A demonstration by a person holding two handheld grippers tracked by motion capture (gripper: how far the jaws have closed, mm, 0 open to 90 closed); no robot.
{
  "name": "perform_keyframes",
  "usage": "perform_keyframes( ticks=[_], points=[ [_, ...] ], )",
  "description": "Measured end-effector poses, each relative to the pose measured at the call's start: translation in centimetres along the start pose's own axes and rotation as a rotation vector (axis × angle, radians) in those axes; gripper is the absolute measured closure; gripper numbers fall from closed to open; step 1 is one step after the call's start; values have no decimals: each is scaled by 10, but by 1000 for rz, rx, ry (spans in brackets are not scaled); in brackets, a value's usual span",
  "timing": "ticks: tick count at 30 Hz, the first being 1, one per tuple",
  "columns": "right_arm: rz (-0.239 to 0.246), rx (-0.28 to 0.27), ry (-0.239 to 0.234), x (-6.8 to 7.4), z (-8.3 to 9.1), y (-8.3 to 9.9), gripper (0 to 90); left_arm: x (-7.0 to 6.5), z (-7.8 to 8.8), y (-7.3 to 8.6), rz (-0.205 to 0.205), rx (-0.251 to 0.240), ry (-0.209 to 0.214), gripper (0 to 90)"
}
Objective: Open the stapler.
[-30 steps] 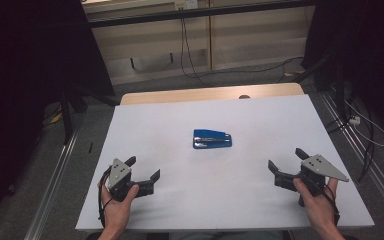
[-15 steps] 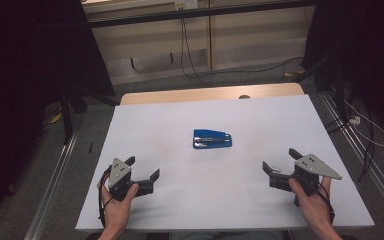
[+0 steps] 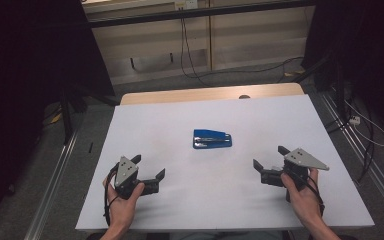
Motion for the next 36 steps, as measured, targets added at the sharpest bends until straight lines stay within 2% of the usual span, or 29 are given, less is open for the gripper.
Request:
perform_keyframes(
  ticks=[5,10,14,18,23,33,36],
  points=[
    [27,-3,-11,9,-6,-4,20,3,1,2,19,-2,8,51],
    [51,-22,11,15,-10,-12,21,1,1,2,23,1,23,53],
    [75,-45,-34,26,-15,-22,13,0,2,1,18,0,39,55],
    [70,-45,-66,34,-21,-26,15,1,1,1,25,1,47,56],
    [83,-40,-87,42,-29,-30,13,1,0,0,14,-4,47,58],
    [119,-24,-141,60,-45,-35,41,-3,-3,0,2,-3,77,56],
    [126,-20,-149,63,-49,-36,57,-5,-6,3,11,19,97,56]
  ],
)
Point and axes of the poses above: each handheld gripper's, and its own axes: z roughly backward along the jaws, y roughly out of its underside, x roughly to its left, the point moved 10 cm from there along -z, roughly forward along the jaws, and after that the axes turned 13 degrees about x, right-handed, at the moved point
